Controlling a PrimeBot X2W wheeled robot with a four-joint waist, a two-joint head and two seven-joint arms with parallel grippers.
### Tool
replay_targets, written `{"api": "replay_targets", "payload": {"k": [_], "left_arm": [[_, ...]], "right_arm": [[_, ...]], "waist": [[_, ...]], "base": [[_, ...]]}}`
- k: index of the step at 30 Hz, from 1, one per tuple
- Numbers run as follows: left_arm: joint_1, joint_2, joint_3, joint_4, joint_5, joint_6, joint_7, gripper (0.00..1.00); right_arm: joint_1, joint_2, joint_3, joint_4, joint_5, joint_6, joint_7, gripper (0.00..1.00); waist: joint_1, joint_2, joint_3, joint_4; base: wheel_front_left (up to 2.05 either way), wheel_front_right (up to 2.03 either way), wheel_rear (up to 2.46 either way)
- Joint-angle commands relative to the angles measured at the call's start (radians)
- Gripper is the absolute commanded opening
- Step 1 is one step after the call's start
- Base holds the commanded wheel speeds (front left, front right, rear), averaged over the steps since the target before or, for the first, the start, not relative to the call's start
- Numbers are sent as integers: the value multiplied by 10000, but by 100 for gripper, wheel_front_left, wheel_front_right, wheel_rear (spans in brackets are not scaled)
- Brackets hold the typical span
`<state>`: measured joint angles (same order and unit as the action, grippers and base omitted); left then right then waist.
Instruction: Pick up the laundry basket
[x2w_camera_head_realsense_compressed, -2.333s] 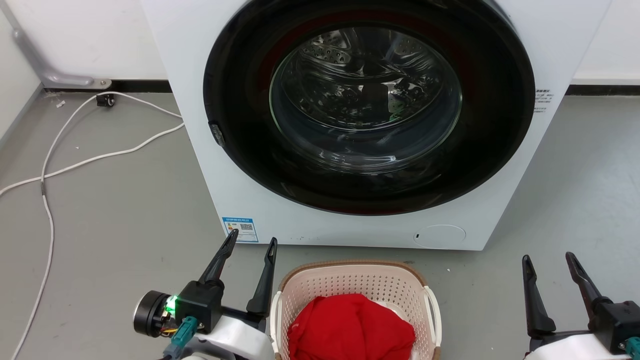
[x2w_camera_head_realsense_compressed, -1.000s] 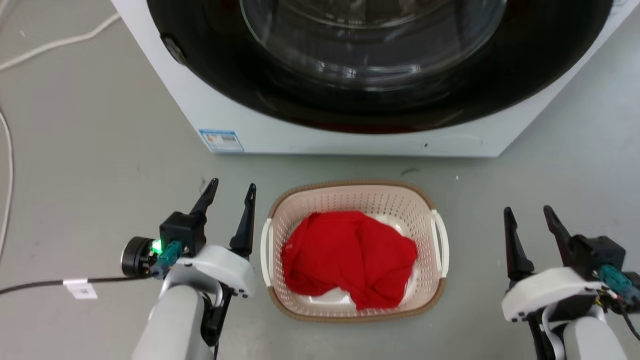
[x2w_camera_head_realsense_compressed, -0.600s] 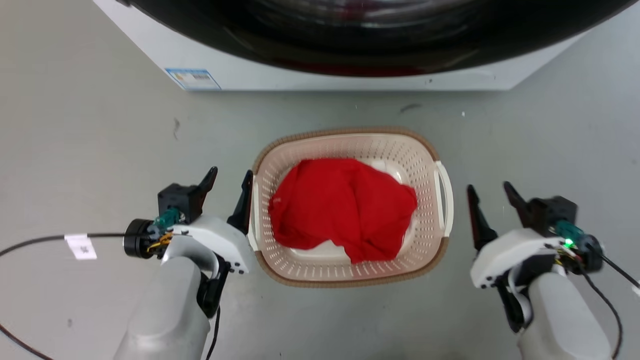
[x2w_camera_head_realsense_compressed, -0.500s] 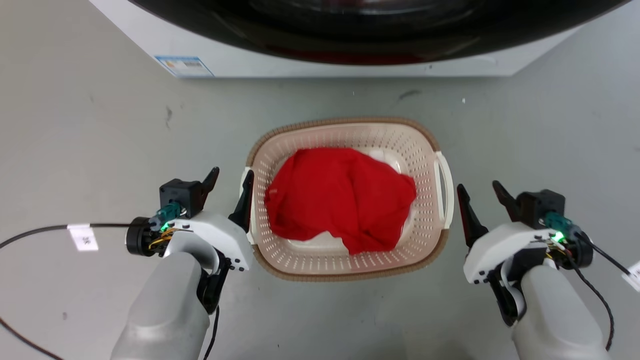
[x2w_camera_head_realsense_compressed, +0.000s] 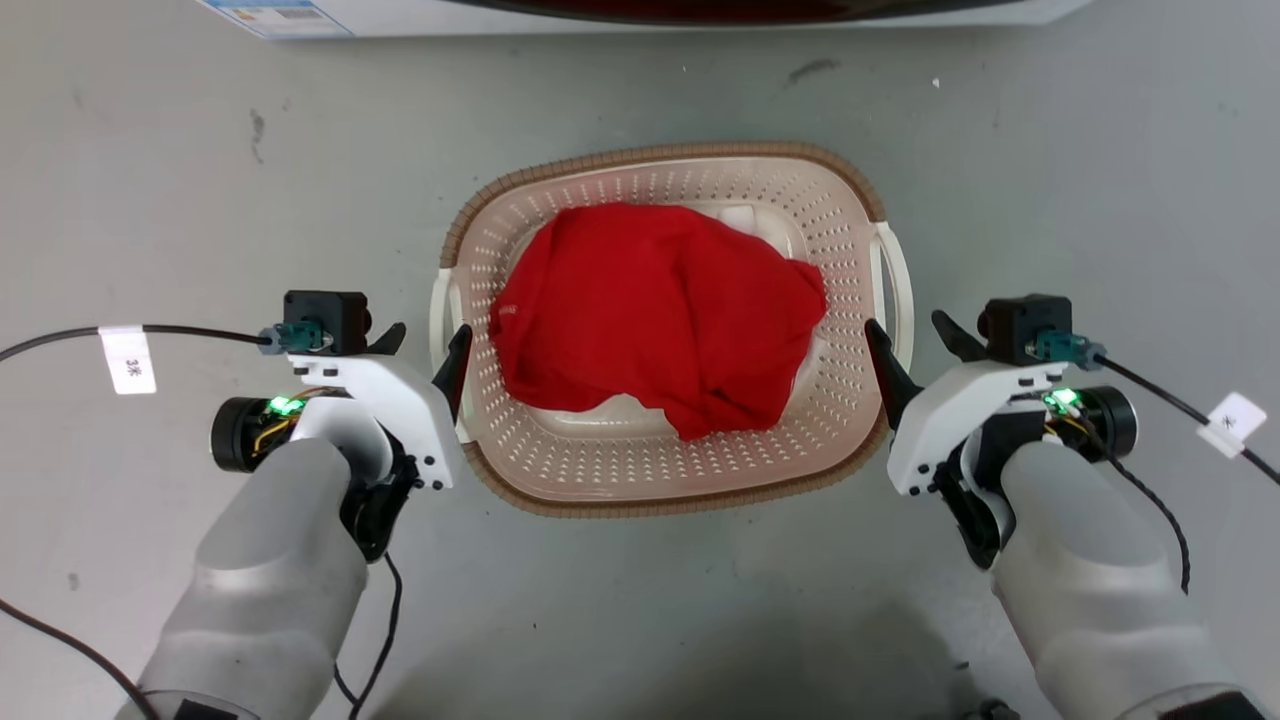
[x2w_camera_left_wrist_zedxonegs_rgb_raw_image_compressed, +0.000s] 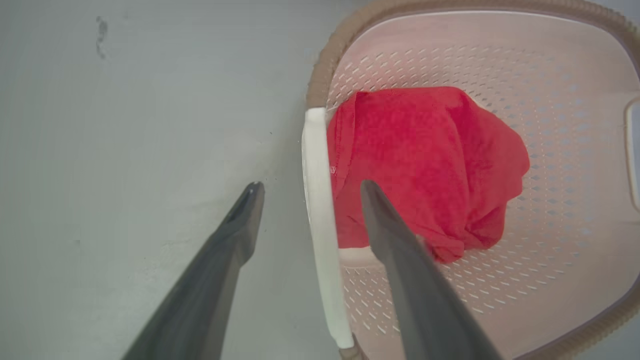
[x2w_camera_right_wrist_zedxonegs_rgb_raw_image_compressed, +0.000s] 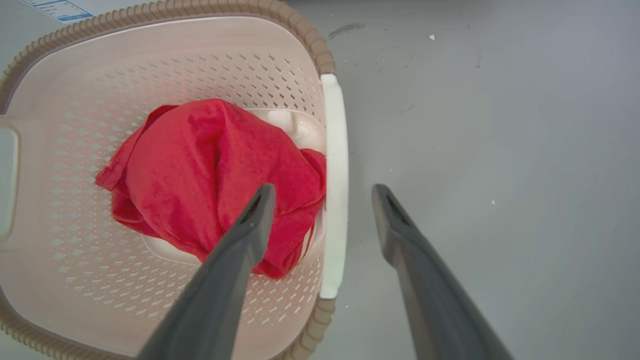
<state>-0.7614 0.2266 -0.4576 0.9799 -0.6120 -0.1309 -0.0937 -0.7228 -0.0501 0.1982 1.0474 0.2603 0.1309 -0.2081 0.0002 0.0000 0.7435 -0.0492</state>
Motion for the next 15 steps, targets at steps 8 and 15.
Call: {"api": "replay_targets", "payload": {"k": [8, 15], "left_arm": [[-646, 624, -1034, 119, -1075, 5, 535, 100], [-1215, 851, -1703, 262, -1690, 6, 618, 100]], "right_arm": [[-1253, 1, 1083, 1022, 807, -3, 23, 100], [-1932, -3, 1840, 1433, 1401, -3, 322, 100]], "waist": [[-2, 0, 768, -220], [-2, 0, 1247, -250]], "base": [[0, 0, 0], [0, 0, 0]]}}
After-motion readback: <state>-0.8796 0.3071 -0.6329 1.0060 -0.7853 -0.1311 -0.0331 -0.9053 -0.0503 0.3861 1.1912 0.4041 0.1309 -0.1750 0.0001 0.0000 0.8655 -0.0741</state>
